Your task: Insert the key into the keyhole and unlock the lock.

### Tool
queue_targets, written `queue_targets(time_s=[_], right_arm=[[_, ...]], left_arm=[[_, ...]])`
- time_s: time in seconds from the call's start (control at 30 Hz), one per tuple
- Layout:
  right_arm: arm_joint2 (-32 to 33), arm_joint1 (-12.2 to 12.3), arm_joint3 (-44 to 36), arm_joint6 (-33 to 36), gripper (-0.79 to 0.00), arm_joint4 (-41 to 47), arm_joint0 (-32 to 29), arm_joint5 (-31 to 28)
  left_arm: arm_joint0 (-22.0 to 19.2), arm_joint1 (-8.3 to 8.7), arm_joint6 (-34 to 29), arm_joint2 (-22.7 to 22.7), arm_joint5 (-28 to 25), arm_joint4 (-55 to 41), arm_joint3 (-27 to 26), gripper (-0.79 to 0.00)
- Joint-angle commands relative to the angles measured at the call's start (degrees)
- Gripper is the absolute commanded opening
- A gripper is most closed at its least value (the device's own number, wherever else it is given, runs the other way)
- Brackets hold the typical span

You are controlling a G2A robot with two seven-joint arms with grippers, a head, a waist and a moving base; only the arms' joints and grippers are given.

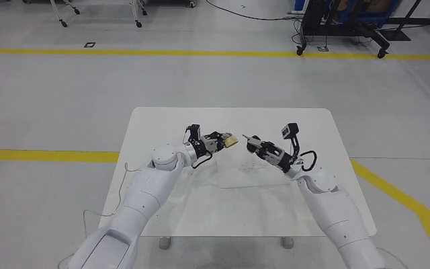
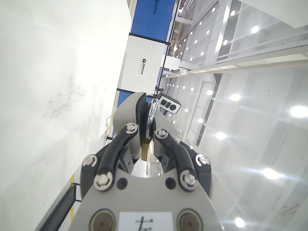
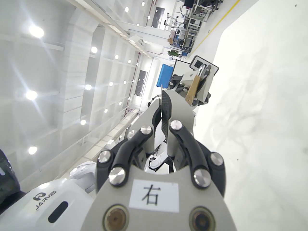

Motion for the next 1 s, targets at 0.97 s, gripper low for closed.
queue_targets(time_s=[0.97], right_arm=[[0.92, 0.59, -9.26, -12.33, -0.785, -8.70, -5.41, 13.44]], left_arm=[[3.11, -1.03, 9.17, 0.58, 1.09, -1.79, -4.41, -0.785]])
